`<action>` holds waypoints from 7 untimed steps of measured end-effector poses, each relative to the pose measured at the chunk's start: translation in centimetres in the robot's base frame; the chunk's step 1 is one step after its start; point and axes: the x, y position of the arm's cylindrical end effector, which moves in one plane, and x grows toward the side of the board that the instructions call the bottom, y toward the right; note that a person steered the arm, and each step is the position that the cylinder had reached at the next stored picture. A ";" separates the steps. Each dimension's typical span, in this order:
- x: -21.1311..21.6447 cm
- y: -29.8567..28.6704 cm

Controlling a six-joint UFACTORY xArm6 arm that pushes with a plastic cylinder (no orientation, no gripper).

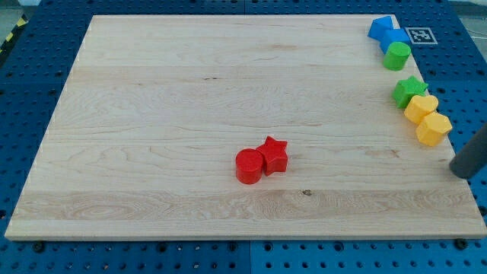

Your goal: Separate the yellow hexagon from yellow heart

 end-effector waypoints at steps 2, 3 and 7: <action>-0.4 4.3; -1.7 4.5; -6.5 -0.3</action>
